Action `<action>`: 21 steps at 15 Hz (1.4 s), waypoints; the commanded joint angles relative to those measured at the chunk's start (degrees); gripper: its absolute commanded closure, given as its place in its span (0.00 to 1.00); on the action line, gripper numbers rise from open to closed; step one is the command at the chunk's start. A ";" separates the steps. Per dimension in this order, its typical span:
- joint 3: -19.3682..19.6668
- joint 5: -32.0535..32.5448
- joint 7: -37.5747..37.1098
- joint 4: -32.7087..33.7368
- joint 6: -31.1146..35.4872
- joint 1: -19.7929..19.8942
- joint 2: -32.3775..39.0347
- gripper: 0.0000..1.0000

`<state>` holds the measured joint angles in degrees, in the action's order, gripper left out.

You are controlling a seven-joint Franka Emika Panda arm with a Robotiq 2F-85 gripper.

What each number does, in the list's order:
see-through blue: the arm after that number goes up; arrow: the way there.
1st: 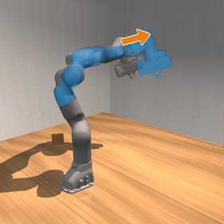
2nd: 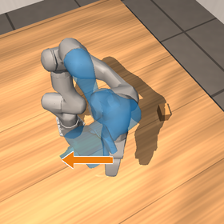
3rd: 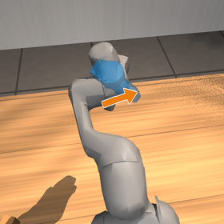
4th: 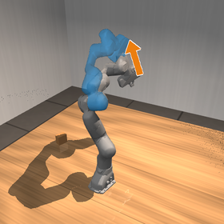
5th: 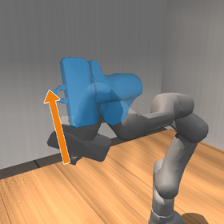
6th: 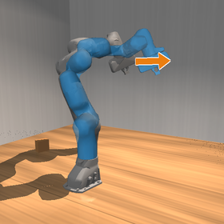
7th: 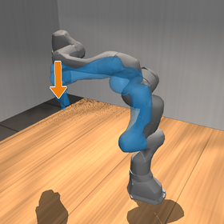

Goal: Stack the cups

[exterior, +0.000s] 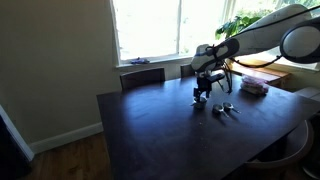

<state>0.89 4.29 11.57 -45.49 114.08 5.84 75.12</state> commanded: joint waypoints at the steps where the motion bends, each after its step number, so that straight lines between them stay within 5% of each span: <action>1: -0.71 0.02 3.49 -0.58 -6.12 0.20 -0.94 0.00; 13: -0.03 1.70 12.87 -5.44 -8.71 -0.42 -3.77 0.00; 21: 0.69 6.06 20.51 -18.00 -3.16 -0.36 -11.05 0.00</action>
<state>1.08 8.48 29.74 -52.41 107.41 5.57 71.09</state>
